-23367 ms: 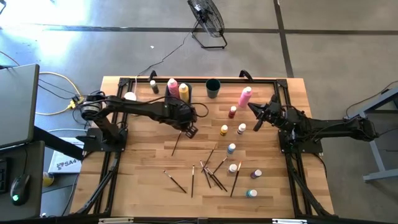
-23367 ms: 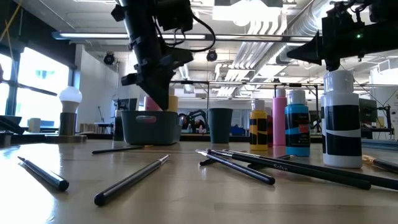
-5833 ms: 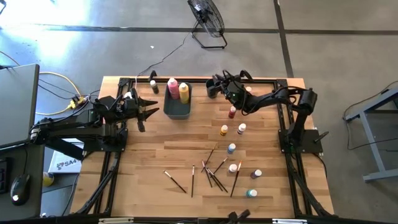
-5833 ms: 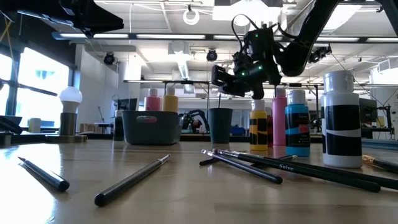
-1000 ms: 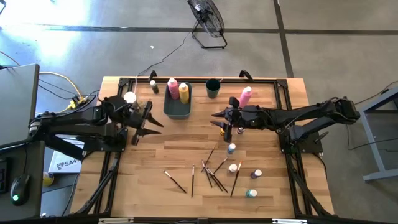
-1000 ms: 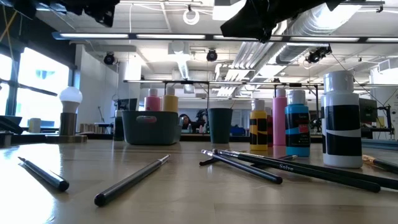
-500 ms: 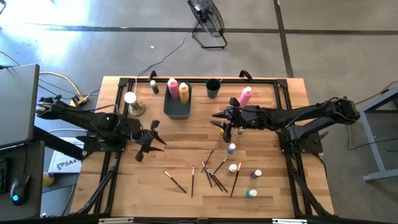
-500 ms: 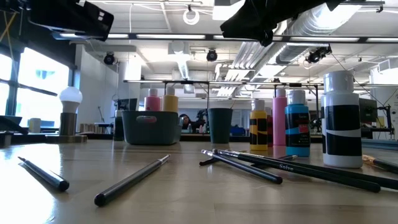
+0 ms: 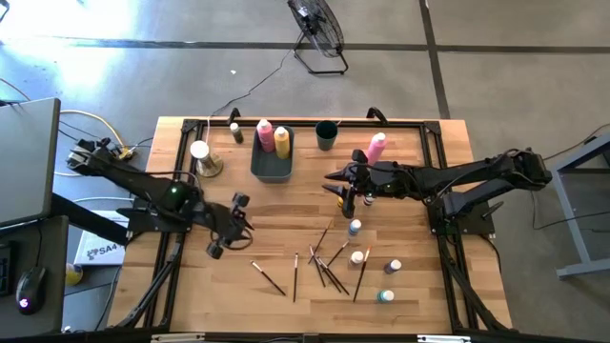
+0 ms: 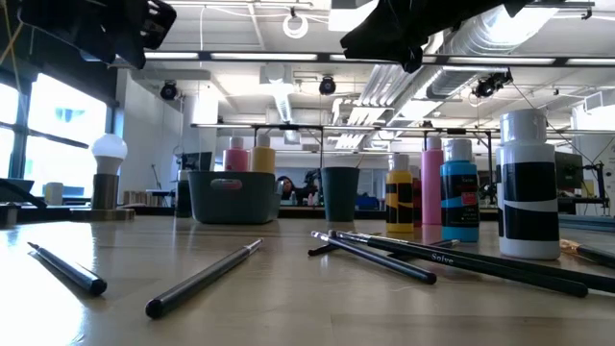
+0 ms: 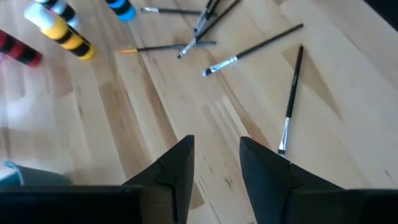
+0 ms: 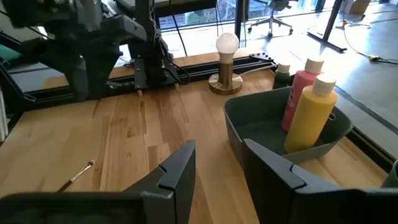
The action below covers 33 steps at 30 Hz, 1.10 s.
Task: Pick & Place Paint Supplies
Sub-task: Put the silver paint brush into the green cup
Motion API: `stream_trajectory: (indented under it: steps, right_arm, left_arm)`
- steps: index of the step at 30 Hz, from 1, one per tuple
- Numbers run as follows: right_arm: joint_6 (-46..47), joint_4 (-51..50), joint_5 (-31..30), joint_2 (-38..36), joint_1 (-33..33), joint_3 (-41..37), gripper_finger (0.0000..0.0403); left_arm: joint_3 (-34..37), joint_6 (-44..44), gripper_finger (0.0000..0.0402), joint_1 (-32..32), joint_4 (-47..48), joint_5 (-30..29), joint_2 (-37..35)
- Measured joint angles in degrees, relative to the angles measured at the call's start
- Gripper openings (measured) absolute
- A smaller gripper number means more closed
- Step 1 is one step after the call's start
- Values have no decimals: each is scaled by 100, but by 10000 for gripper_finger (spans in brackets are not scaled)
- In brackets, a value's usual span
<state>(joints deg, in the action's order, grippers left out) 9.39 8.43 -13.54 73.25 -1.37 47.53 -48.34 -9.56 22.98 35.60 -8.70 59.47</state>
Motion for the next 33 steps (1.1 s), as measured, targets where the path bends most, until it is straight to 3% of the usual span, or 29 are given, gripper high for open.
stream_trajectory:
  steps: [13,33]
  right_arm:
    - [6,-64,13,0,0,-2,125]
    - [203,-230,24,0,0,-2,125]
  left_arm:
    - [-127,109,125,0,86,1398,1522]
    - [-101,107,125,-7,-360,1571,2393]
